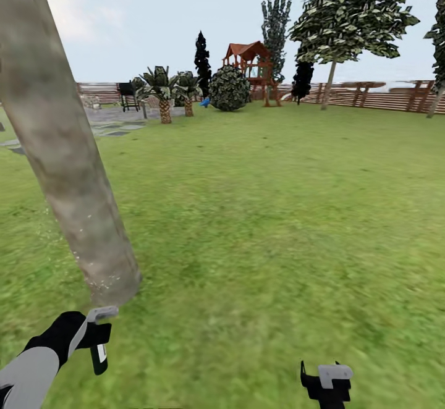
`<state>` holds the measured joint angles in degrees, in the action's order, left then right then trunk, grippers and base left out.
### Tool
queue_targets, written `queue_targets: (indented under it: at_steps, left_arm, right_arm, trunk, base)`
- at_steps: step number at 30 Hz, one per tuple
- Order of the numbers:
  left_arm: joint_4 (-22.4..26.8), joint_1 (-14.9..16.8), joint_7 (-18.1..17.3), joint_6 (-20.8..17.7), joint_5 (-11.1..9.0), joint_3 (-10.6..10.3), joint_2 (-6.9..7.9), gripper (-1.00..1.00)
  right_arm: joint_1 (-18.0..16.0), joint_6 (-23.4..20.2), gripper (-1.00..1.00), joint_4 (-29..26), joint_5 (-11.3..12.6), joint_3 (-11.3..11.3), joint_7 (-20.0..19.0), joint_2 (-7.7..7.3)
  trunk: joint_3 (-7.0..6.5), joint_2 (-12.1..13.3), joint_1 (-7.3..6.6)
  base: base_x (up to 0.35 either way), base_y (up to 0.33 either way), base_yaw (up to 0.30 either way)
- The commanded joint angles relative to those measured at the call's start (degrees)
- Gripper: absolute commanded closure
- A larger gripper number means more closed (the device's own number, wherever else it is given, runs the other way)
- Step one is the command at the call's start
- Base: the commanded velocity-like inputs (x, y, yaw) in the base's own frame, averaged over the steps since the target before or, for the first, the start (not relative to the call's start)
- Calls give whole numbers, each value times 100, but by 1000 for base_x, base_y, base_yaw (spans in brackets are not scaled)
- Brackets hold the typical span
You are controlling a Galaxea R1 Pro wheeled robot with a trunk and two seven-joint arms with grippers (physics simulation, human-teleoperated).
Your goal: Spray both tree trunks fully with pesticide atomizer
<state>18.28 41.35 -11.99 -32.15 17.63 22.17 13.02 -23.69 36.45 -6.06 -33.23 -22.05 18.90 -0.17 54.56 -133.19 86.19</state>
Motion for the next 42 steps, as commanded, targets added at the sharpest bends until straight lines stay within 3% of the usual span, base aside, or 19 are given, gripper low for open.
queue_targets:
  at_steps: [1, 10, 21, 36, 42]
  left_arm:
    - [13, 4, -42, -28, 60, 42, -3, 100]
    - [5, 4, -31, -28, 27, 42, -1, 100]
    - [6, 4, -20, -19, 22, 40, -9, 100]
    - [9, 4, -23, -19, 26, 42, -10, 100]
    - [9, 4, -23, -19, 27, 42, -10, 100]
  right_arm:
    - [-4, 12, -100, 8, -61, -27, 34, 0]
    - [-4, 12, -100, 8, -61, -27, 34, 0]
    - [-4, 12, -100, 8, -63, -27, 34, 0]
    - [-4, 12, -100, 8, -66, -27, 34, 5]
    - [-4, 22, -100, 176, -76, -27, 34, 8]
  trunk:
    - [5, -2, -1]
    - [5, -2, -1]
    - [5, -2, -1]
    - [5, -2, -1]
    - [5, -2, -1]
  base:
    - [2, -271, 232]
    - [174, -215, 267]
    - [230, -192, 68]
    - [84, -259, 271]
    - [209, -225, 47]
